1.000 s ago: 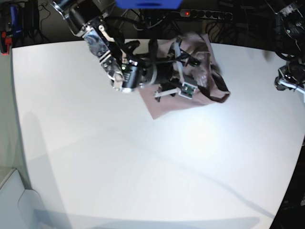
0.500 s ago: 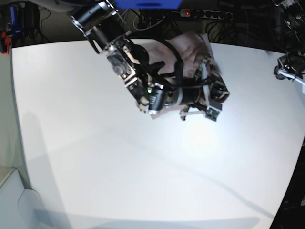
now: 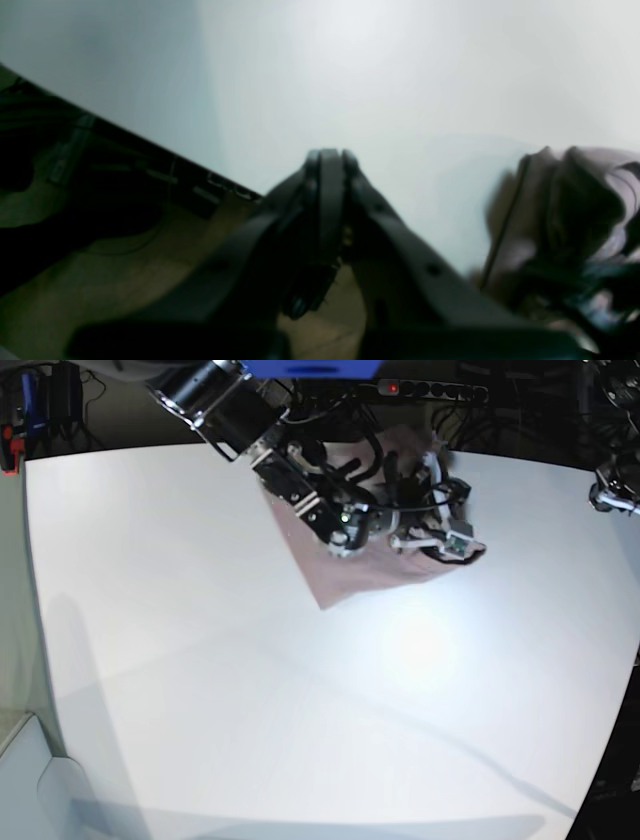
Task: Layout the t-shirt on the table in an organized manner, then fold the t-shirt properly
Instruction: 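Fold the held end over the shirt with both grippers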
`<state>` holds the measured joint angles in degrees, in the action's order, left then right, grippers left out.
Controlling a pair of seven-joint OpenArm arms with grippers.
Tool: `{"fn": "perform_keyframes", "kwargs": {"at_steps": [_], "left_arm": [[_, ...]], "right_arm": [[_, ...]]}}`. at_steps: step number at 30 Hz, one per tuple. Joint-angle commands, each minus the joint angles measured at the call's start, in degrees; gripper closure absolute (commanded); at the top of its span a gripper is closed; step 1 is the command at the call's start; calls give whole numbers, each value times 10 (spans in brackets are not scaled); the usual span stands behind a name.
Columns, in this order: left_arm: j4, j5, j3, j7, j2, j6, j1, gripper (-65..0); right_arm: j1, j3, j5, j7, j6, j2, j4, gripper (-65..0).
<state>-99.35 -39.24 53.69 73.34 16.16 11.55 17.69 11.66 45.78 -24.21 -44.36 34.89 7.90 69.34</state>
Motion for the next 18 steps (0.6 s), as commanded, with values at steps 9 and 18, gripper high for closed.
{"fn": "perform_keyframes", "kwargs": {"at_steps": [9,18], "left_arm": [[-7,-6,3,-7,11,-2,-3,-1],[-14,-8,-1,-7,-16,-2,-2,-3]], "right_arm": [[-8,-14,-11,-66,2,1,212,-26],[43,-145,-11,-44,2,-7,109,-25]]}}
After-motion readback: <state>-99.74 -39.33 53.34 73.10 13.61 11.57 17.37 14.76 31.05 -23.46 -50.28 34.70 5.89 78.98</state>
